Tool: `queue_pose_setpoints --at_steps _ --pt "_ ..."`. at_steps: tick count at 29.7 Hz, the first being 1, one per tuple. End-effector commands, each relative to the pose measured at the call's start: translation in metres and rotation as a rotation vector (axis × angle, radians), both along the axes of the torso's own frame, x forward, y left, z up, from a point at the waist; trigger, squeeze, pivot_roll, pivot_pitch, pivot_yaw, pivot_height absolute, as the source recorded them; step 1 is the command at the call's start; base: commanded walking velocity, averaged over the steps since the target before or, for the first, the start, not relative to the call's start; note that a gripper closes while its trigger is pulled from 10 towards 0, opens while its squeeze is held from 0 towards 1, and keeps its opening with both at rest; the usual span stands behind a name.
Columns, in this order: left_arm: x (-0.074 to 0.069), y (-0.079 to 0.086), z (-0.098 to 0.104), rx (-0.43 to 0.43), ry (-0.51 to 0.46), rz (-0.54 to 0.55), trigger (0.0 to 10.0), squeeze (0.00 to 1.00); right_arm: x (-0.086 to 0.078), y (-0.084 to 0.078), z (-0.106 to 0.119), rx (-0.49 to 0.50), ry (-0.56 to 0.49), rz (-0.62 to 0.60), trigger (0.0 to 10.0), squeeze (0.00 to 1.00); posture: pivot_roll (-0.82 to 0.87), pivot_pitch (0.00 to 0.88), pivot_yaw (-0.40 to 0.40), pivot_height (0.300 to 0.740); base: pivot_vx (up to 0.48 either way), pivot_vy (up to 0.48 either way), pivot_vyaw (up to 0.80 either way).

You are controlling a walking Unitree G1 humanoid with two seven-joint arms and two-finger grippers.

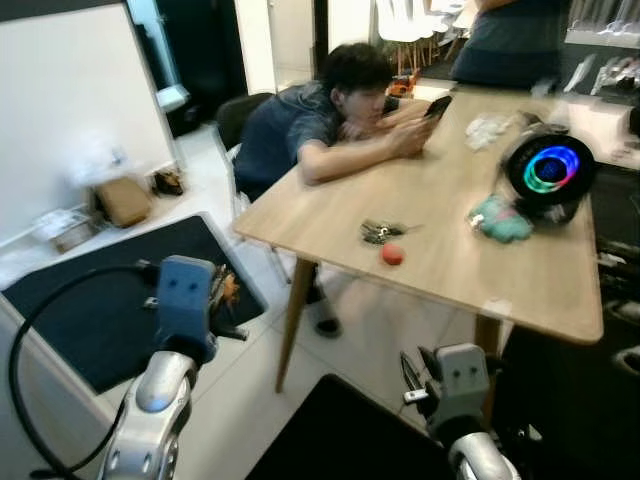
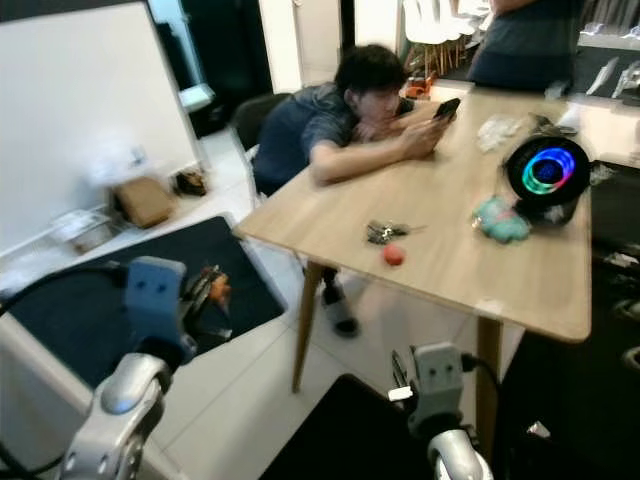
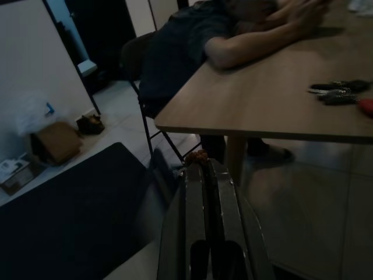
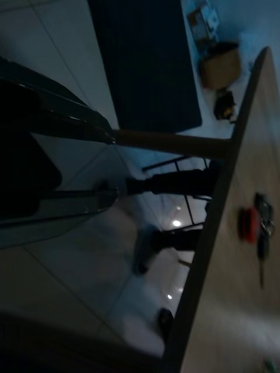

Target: Hang keys on a hook

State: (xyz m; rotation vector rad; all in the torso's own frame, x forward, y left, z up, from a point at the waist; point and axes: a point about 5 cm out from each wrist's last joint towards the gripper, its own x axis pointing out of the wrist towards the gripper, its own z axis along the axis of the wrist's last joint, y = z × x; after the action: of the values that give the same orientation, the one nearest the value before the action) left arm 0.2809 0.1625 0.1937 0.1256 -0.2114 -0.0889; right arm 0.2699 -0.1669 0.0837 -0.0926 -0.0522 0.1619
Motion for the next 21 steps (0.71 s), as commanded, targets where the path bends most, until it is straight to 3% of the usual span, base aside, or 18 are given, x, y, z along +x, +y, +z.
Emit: queue_pose_setpoints --at_steps 1,21 --pt "0.0004 0.0008 -0.0012 0.008 0.006 0.003 10.0 0.00 -0.0029 0.0008 -0.0049 0.014 0.023 -0.003 10.0 0.00 0.06 0.133 0.072 0.740 -0.266 0.000 0.00" --pt "0.0014 0.0018 -0.0006 0.008 0.003 0.006 10.0 0.00 -0.0004 0.0014 -0.0032 0.021 0.014 -0.003 10.0 0.00 0.05 0.124 0.073 0.740 -0.270 0.000 0.00"
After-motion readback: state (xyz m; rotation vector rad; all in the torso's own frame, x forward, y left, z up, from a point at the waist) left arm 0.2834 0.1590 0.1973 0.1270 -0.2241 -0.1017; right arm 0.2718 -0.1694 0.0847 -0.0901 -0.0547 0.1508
